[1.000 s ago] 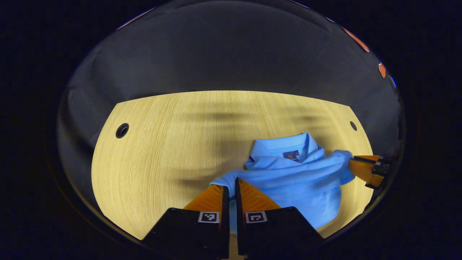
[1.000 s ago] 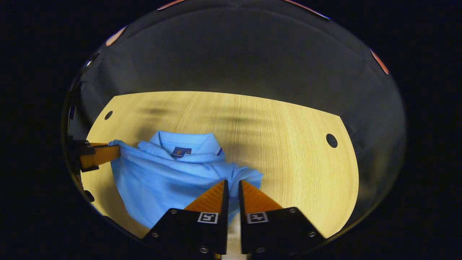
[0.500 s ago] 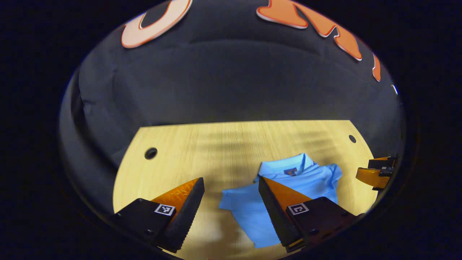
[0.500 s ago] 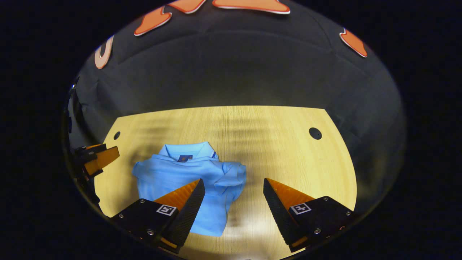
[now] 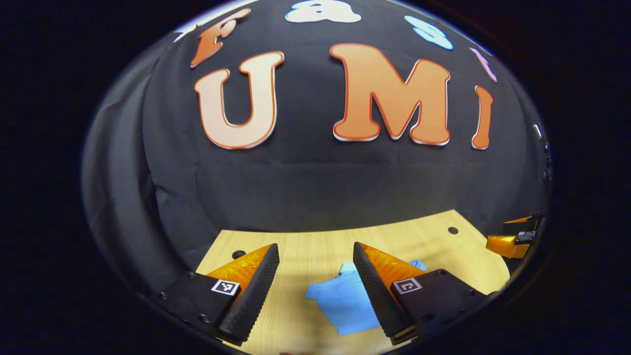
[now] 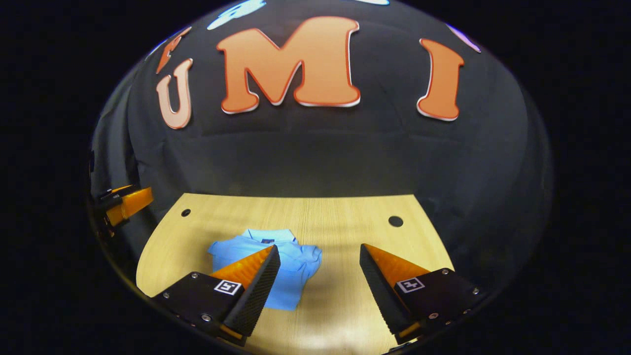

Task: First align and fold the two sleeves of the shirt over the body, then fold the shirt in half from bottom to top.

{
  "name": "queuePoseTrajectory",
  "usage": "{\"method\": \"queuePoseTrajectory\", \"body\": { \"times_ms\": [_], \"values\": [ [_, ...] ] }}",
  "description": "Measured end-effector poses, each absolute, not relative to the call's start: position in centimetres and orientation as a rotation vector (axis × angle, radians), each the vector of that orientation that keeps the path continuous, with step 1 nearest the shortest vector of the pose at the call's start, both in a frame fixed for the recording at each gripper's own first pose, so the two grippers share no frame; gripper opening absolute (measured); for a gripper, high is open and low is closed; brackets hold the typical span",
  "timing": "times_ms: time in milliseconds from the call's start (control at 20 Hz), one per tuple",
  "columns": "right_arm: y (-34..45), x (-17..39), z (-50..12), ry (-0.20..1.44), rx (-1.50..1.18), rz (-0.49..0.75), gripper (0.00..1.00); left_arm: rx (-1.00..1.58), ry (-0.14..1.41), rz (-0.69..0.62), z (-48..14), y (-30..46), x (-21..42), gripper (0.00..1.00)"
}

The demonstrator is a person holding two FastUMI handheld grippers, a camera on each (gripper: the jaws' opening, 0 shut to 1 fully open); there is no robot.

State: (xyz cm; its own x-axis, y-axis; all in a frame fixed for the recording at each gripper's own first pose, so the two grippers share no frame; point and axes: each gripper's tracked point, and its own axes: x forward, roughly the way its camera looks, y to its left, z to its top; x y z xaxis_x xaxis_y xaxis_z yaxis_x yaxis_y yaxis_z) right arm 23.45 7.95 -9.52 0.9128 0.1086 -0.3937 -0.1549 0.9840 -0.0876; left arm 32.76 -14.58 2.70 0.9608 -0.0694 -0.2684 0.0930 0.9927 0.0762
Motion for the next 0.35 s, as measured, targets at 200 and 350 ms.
{"method": "queuePoseTrajectory", "body": {
  "times_ms": [200, 350],
  "values": [
    [7.5, 20.4, -8.4, 0.323, -0.146, 0.142, 0.98, 0.114, 0.152, -0.042, 5.1, -14.1, 28.2, 0.96],
    [7.4, 17.8, -8.9, 0.319, -0.108, 0.138, 0.98, 0.058, 0.139, -0.068, 5.1, -14.2, 25.6, 0.97]
  ]
}}
